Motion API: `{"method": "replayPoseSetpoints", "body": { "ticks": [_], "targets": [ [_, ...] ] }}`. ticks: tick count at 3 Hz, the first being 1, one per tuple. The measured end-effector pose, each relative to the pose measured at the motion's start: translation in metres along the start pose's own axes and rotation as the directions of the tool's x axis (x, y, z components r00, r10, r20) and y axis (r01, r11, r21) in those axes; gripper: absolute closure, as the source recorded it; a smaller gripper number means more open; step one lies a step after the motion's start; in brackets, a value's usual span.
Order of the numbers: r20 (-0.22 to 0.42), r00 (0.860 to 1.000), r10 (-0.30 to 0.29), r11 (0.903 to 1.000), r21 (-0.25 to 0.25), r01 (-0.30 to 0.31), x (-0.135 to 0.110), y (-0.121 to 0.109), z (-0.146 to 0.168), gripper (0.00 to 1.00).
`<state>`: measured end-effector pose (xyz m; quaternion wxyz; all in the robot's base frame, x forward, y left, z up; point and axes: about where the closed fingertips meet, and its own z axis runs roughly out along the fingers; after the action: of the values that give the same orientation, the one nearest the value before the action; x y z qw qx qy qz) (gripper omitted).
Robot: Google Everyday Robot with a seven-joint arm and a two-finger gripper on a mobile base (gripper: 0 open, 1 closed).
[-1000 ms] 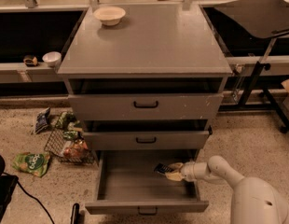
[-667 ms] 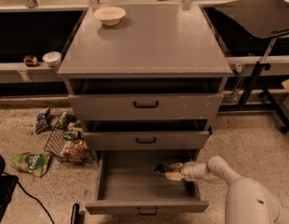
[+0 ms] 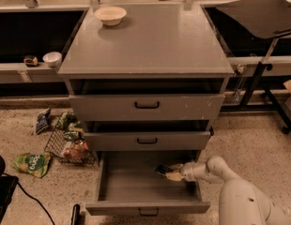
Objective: Place rxbar blueberry into bottom drawer
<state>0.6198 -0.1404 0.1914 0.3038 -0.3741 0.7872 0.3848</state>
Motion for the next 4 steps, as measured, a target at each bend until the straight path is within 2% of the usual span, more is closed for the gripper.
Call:
{"method": "replayPoseSetpoints", "body": {
  "ticks": [3, 4],
  "targets": [
    [-0.009, 1.000, 0.022, 0.9997, -0.012, -0.022, 0.0044, -0.0052, 0.0066, 0.10],
    [-0.009, 1.000, 0.022, 0.9997, -0.012, -0.022, 0.0044, -0.0053, 0.0066, 0.00]
  ]
}}
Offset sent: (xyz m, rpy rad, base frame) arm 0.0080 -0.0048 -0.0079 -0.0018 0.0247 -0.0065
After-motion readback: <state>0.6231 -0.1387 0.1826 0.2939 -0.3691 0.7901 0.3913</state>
